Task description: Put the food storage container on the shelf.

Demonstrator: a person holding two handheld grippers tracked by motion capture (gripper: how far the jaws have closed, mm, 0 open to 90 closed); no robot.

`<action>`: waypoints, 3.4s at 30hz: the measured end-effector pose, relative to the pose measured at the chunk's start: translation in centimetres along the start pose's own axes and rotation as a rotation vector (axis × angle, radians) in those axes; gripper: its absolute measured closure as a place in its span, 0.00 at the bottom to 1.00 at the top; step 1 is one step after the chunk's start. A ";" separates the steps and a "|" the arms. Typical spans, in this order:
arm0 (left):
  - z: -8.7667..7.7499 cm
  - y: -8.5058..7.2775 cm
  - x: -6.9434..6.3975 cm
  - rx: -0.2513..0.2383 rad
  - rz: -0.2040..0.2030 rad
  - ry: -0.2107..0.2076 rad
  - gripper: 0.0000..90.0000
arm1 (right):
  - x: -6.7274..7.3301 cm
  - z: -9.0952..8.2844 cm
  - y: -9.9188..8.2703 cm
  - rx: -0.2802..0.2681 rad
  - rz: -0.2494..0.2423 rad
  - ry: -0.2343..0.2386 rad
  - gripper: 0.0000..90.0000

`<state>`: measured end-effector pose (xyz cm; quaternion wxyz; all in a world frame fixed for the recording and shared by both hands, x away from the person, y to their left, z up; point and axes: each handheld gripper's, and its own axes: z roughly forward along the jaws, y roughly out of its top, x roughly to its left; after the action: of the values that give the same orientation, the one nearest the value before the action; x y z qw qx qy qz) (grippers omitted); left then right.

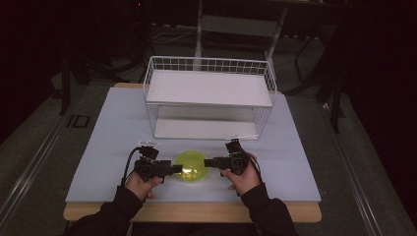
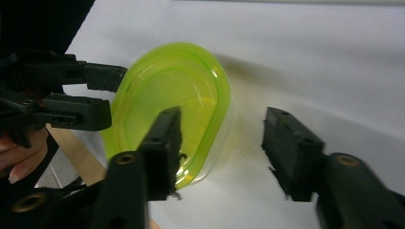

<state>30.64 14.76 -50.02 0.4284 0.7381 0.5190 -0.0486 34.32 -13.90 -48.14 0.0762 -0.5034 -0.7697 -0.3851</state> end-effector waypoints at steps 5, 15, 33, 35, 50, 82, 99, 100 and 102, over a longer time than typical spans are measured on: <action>0.2 -0.2 0.1 0.015 -0.022 0.002 0.51 | 0.1 0.3 -0.2 0.014 -0.001 -0.005 0.69; 0.1 -0.4 0.1 0.021 -0.059 -0.073 0.78 | 0.4 0.6 -0.4 0.040 0.018 0.021 0.82; -2.8 0.8 -2.2 -0.100 -0.022 -0.092 0.91 | 3.6 -2.8 0.5 -0.094 -0.139 -0.059 0.89; -3.2 1.2 -2.5 -0.113 -0.010 -0.090 0.91 | 3.9 -3.2 0.8 -0.110 -0.155 -0.063 0.89; -5.7 4.6 -4.7 -0.192 0.062 -0.108 0.91 | 5.8 -6.9 2.7 -0.220 -0.200 -0.056 0.89; -8.5 16.8 -7.8 -0.263 0.089 -0.031 0.90 | 8.0 -13.2 13.0 -0.329 -0.188 -0.096 0.89; -6.0 20.3 -6.9 -0.243 0.040 0.025 0.86 | 5.1 -12.5 16.6 -0.274 -0.054 -0.047 0.90; -5.9 20.4 -6.8 -0.241 0.033 0.016 0.86 | 4.6 -12.4 16.9 -0.268 -0.027 -0.030 0.90; -5.5 20.6 -6.8 -0.234 0.034 0.021 0.86 | 4.0 -12.2 17.2 -0.260 -0.009 -0.018 0.90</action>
<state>42.14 11.71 -31.07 0.5069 0.6921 0.5131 0.0273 43.43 -15.84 -28.82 0.0020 -0.5090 -0.7162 -0.4774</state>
